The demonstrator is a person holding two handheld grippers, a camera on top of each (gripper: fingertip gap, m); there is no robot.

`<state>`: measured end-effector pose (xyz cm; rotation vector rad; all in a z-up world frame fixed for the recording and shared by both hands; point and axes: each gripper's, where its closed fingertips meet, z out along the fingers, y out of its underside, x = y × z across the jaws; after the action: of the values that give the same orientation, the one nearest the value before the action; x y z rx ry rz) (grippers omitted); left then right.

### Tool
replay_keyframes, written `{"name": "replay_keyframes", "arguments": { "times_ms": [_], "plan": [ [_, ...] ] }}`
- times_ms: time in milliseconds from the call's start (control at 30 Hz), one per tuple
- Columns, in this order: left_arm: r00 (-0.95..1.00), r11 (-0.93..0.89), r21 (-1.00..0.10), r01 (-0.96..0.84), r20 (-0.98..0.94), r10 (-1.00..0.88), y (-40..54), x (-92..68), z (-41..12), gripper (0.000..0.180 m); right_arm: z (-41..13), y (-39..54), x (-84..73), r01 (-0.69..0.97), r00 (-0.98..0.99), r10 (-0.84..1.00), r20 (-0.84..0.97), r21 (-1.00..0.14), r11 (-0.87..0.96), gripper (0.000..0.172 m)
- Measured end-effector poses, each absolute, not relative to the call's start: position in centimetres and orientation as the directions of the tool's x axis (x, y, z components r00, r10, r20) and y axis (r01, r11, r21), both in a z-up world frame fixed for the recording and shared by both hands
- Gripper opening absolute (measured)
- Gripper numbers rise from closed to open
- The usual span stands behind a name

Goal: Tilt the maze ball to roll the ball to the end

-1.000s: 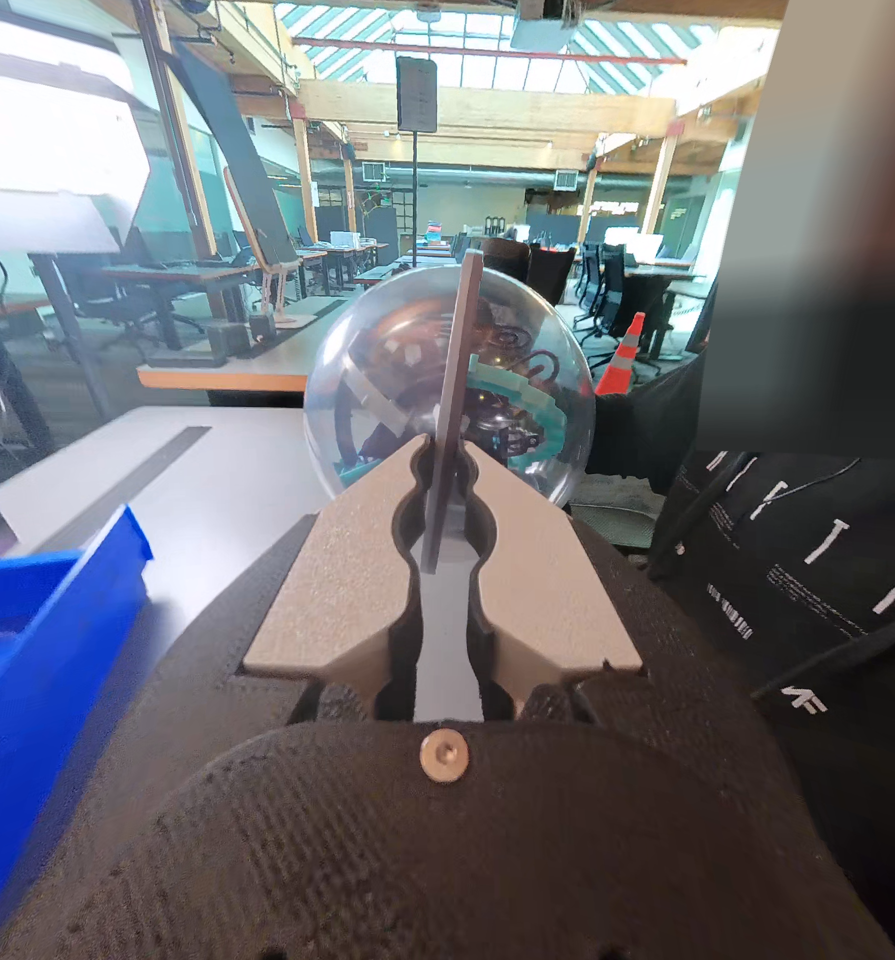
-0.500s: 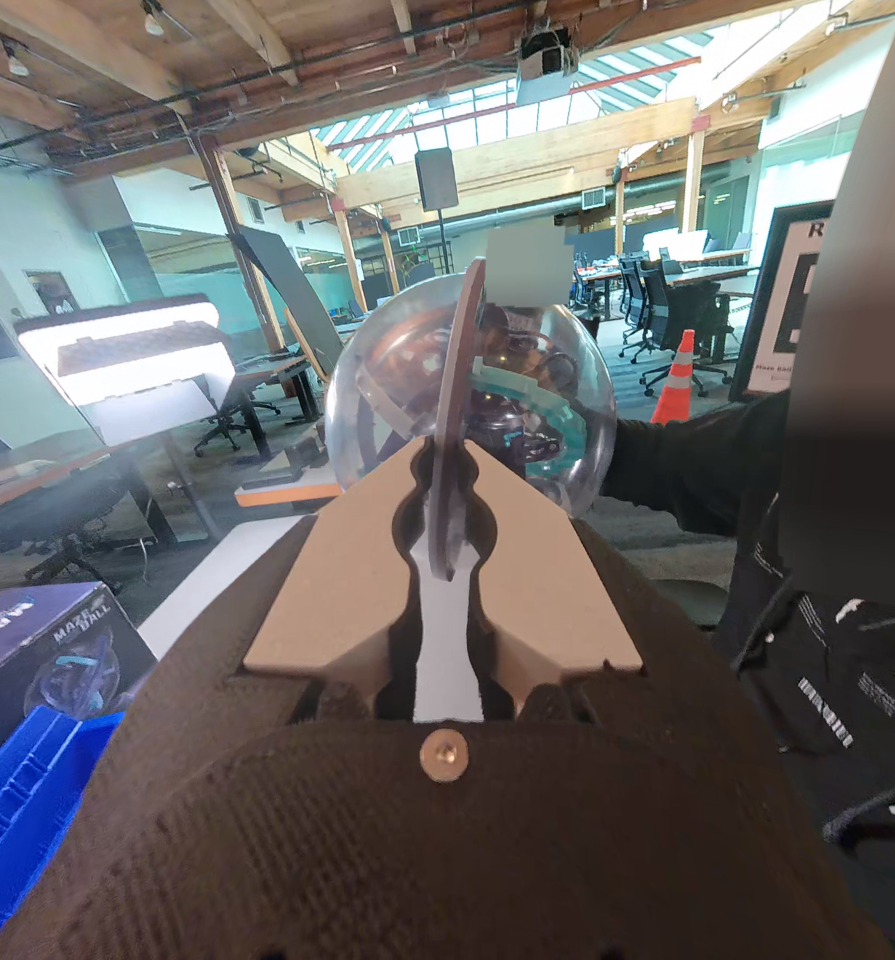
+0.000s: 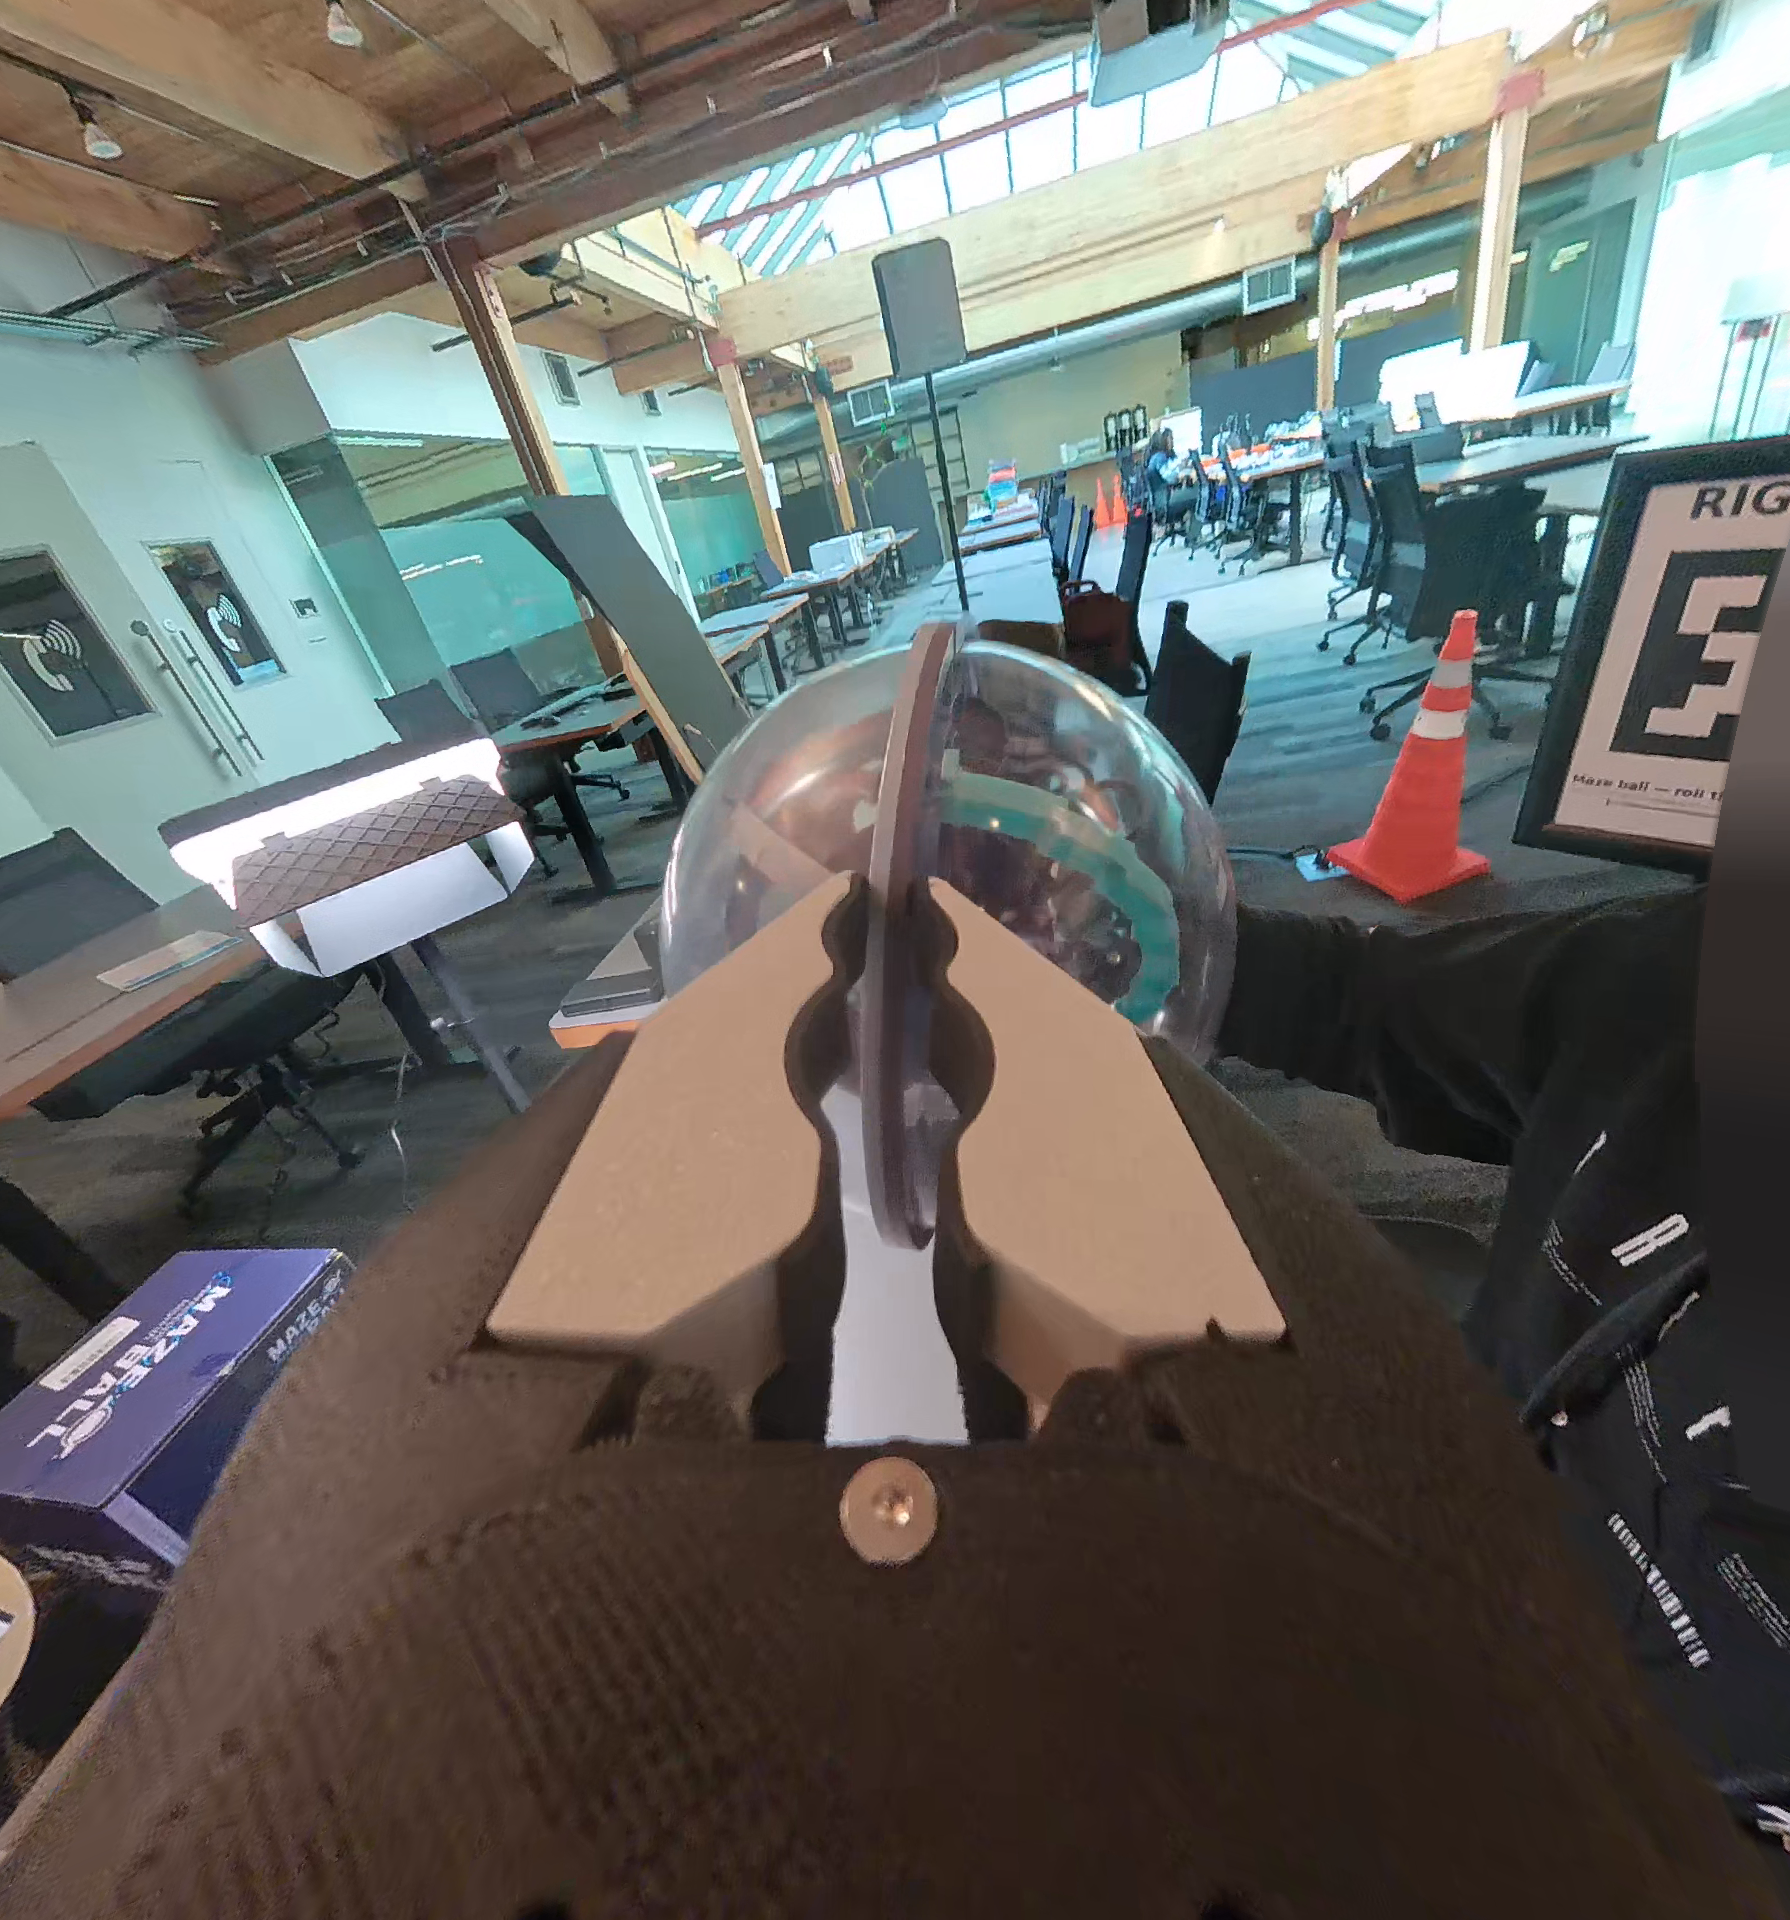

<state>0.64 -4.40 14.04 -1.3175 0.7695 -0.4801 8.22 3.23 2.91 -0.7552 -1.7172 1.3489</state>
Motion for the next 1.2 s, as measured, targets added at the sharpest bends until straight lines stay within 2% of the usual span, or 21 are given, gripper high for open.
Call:
{"name": "replay_keyframes", "arguments": {
  "times_ms": [267, 467, 700, 900, 1033, 1200],
  "plan": [
    [0.634, 0.237, -0.957, -0.167, -0.289, -0.717, -5.4, 3.4, 14.9, 0.006, 2.0, 2.7, 7.6, -0.084, -0.524, 0.811, 0.260, -0.963, 0.254, 0.005],
    [0.633, 0.232, -0.958, -0.170, -0.287, -0.719, -4.5, 4.0, 14.9, 0.006, 0.9, 2.6, 7.2, -0.071, -0.541, 0.794, 0.279, -0.955, 0.288, 0.005],
    [0.689, 0.017, -0.999, -0.029, -0.032, -0.724, -0.7, 0.2, 10.5, 0.006, -3.3, 3.0, 7.0, 0.053, -0.564, 0.814, 0.141, -0.977, 0.205, 0.005],
    [0.714, -0.111, -0.993, 0.033, 0.101, -0.693, 2.2, -1.3, 7.5, 0.006, -6.4, 2.4, 6.5, 0.098, -0.637, 0.770, -0.030, -0.994, 0.042, 0.005],
    [0.718, -0.202, -0.978, 0.053, 0.178, -0.673, 3.8, -1.8, 5.5, 0.006, -8.0, 1.7, 6.6, 0.100, -0.698, 0.702, -0.141, -0.990, -0.099, 0.005],
    [0.689, -0.363, -0.918, 0.161, 0.368, -0.624, 5.6, -3.4, 0.7, 0.006, -10.2, 0.3, 7.2, 0.158, -0.749, 0.603, -0.273, -0.958, -0.238, 0.005]
  ]
}}
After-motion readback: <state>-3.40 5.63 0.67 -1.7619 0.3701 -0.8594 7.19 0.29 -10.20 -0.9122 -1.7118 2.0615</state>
